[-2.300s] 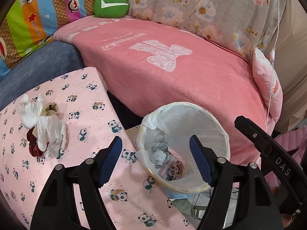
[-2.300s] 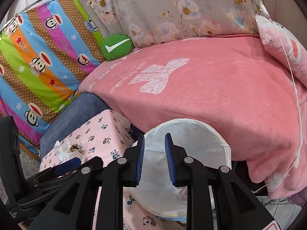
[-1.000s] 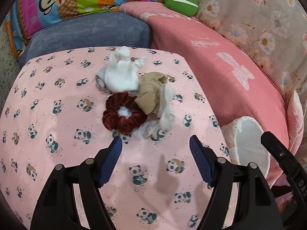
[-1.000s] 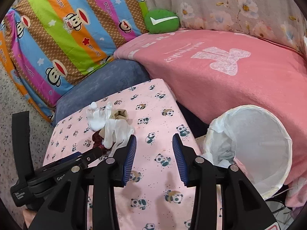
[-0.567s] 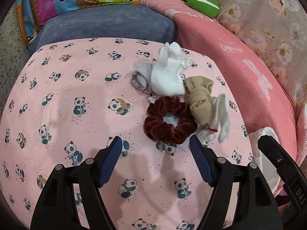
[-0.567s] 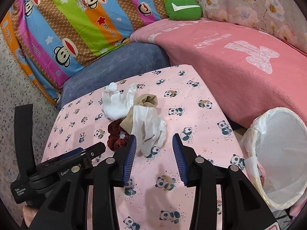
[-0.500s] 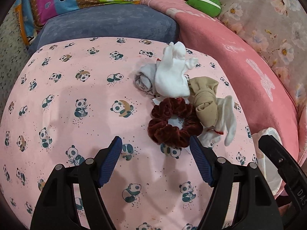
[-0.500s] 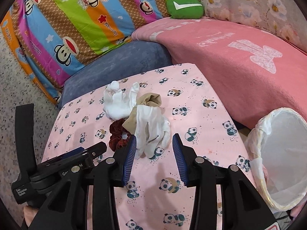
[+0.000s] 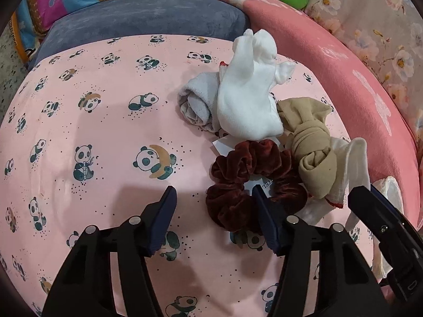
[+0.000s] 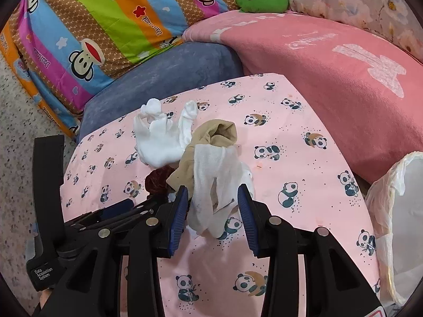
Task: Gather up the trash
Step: 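Grasp the dark red velvet scrunchie with the left gripper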
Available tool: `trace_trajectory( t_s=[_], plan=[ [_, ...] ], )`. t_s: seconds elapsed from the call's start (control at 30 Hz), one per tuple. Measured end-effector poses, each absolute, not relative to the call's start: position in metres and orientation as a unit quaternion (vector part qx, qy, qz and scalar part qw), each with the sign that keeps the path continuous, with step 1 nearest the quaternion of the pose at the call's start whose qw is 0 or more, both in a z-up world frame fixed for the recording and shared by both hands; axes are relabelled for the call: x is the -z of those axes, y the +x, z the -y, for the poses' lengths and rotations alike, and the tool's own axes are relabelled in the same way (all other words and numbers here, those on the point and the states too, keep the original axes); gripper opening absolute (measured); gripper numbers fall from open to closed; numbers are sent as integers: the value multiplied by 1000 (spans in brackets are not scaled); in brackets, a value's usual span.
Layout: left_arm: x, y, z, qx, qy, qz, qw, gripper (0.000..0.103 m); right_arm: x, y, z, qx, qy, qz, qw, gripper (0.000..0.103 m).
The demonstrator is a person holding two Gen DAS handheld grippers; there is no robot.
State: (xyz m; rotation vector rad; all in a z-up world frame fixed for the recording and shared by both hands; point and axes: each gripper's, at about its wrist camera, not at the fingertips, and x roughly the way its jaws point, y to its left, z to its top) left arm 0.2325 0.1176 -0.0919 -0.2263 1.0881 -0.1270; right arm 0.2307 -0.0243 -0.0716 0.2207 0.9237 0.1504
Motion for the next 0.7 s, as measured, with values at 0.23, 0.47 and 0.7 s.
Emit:
trace_trajectory(
  t_s=[0.23, 0.47, 0.7],
  plan=[
    [87, 227, -113, 76, -106, -513, 848, 19, 78, 230, 29, -72, 110, -455, 881, 11],
    [61, 212, -107, 83, -107, -494, 859, 18, 57, 212, 42, -71, 117, -422, 896, 8],
    [24, 191, -98, 95, -98, -465, 875, 16, 22, 190, 61, -64, 134, -390, 909, 7]
  ],
)
